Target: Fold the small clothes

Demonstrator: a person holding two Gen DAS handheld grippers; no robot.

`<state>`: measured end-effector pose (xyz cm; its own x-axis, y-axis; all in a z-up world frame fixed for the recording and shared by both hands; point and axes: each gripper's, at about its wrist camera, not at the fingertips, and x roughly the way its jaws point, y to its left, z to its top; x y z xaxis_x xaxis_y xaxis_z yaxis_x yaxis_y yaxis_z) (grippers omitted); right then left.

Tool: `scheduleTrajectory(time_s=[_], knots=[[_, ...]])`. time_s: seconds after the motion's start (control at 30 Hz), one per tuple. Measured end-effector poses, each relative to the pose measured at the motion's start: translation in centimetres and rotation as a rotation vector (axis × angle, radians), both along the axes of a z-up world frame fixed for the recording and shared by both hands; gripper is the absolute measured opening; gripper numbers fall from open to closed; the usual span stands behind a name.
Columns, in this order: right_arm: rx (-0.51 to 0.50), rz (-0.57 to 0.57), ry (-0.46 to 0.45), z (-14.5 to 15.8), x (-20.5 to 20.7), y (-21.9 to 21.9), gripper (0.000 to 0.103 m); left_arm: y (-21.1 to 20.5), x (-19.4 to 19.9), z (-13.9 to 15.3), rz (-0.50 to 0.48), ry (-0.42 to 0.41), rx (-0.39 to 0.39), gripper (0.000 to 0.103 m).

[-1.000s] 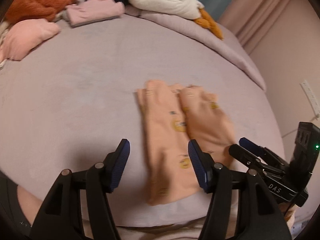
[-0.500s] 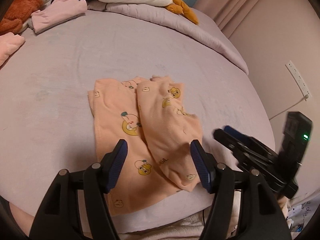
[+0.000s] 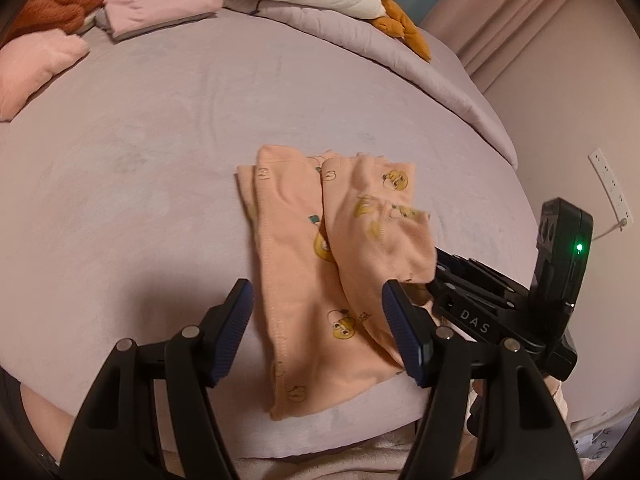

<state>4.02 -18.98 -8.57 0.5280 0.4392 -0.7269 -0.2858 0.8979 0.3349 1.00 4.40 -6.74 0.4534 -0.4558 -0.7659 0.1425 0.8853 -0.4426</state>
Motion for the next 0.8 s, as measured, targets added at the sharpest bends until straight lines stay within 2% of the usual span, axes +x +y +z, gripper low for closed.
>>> scheduleTrajectory(time_s=[0.13,0.3,0.4,0.53,0.6,0.8], knots=[[0.021,0.056,-0.006,0.1,0.6,1.8,0.033,0.9,-0.3,-0.2,0.009,0.011,-0.043,0.070],[0.029,0.117,-0.007,0.3,0.5,3.4,0.033,1.1,-0.6,-0.3,0.002,0.016,-0.038,0.071],[0.082,0.162,0.007,0.3,0.8,3.9,0.033,1.0,-0.6,-0.4,-0.005,0.014,-0.025,0.072],[0.040,0.131,-0.001,0.5,0.8,3.7,0.033,0.7,-0.4,-1.2,-0.018,0.043,-0.025,0.073],[0.055,0.121,0.011,0.5,0.4,2.8,0.034,0.4,-0.3,-1.4,-0.028,0.047,-0.018,0.073],[0.010,0.093,0.006,0.5,-1.4,0.7,0.036,-0.8,0.5,-2.9,-0.028,0.075,0.072,0.073]])
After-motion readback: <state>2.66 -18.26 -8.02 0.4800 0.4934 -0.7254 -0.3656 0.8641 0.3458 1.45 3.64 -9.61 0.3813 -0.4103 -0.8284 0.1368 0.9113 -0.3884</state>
